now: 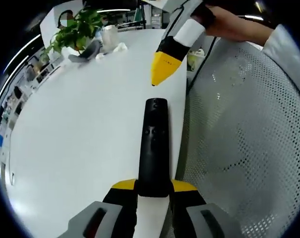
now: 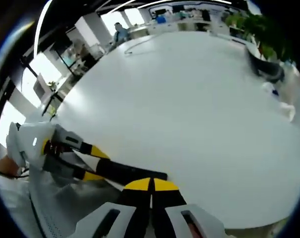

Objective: Press the specified remote control buttons in sequence, fully releasing each button before pressing the next.

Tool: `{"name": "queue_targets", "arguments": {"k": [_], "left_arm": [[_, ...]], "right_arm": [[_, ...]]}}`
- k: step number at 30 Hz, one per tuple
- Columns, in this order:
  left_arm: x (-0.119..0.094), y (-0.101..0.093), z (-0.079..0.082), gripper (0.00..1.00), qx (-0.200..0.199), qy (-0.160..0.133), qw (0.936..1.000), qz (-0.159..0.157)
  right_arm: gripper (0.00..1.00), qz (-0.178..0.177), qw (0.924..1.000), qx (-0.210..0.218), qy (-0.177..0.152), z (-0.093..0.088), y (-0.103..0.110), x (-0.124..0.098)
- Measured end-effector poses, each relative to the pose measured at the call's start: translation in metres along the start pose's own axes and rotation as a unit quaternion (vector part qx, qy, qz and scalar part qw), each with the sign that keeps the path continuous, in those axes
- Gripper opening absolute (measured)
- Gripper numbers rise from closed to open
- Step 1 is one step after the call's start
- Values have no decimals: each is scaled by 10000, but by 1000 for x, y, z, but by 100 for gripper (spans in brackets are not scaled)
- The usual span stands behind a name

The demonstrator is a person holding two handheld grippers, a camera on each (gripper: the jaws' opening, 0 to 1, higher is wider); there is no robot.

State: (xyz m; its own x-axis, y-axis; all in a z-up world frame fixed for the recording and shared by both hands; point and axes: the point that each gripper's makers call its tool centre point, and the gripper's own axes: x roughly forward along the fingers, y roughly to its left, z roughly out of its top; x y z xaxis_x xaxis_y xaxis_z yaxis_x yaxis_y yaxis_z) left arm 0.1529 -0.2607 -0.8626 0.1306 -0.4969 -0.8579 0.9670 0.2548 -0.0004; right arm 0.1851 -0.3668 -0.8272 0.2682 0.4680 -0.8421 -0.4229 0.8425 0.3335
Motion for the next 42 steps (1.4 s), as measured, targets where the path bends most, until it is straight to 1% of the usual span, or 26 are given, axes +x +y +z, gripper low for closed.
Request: {"name": "queue_targets", "arguments": {"k": [2, 4, 5, 7, 8, 11, 13, 15, 20, 23, 26, 27, 29, 32, 36, 38, 39, 42], "left_arm": [[1, 0, 0, 24, 20, -169, 9999, 12], [1, 0, 1, 24, -24, -324, 9995, 46], [1, 0, 1, 24, -70, -426, 9990, 65], [1, 0, 1, 24, -104, -511, 9986, 89], [2, 0, 1, 24, -110, -549, 9984, 95], [1, 0, 2, 24, -116, -700, 9974, 100], [1, -1, 3, 24, -105, -845, 9963, 127], [1, 0, 2, 24, -119, -920, 9956, 136], [2, -1, 6, 24, -214, -970, 9949, 151], [2, -1, 6, 24, -207, -980, 9948, 160], [2, -1, 7, 24, -214, -995, 9947, 164], [2, -1, 7, 24, -219, -997, 9946, 167], [2, -2, 7, 24, -244, -995, 9946, 187], [3, -2, 7, 25, -306, -988, 9944, 195], [2, -1, 7, 25, -321, -938, 9948, 228], [2, -1, 6, 25, -359, -902, 9950, 251], [2, -1, 6, 25, -389, -889, 9949, 266], [2, -1, 5, 25, -543, -861, 9941, 374]], "right_arm": [[0, -171, 9997, 26, 156, -5, -8, 3], [0, -166, 9996, 148, 192, -6, -12, 5], [0, -4, 9991, 349, 231, -8, -9, 6], [0, 139, 9974, 660, 257, -9, -10, 7], [0, 139, 9974, 669, 238, -8, -13, 7], [0, 278, 9956, 889, 131, -2, -14, 7], [0, 355, 9946, 957, 173, -1, -13, 10], [0, 384, 9944, 956, 236, -2, -12, 13], [0, 374, 9942, 922, 414, -8, -10, 19], [0, 288, 9951, 868, 369, -7, -13, 18], [0, 368, 9957, 810, 271, -3, -11, 18], [0, 362, 9959, 783, 288, -4, -10, 19], [0, 309, 9959, 697, 487, -10, -11, 22], [0, 398, 9955, 748, 424, -9, -11, 22], [0, 428, 9963, 601, 440, -9, -10, 23], [0, 492, 9953, 710, 448, -9, -11, 23], [0, 603, 9927, 958, 414, -8, -9, 23], [0, 750, 9903, 1093, 409, -9, -12, 22]]}}
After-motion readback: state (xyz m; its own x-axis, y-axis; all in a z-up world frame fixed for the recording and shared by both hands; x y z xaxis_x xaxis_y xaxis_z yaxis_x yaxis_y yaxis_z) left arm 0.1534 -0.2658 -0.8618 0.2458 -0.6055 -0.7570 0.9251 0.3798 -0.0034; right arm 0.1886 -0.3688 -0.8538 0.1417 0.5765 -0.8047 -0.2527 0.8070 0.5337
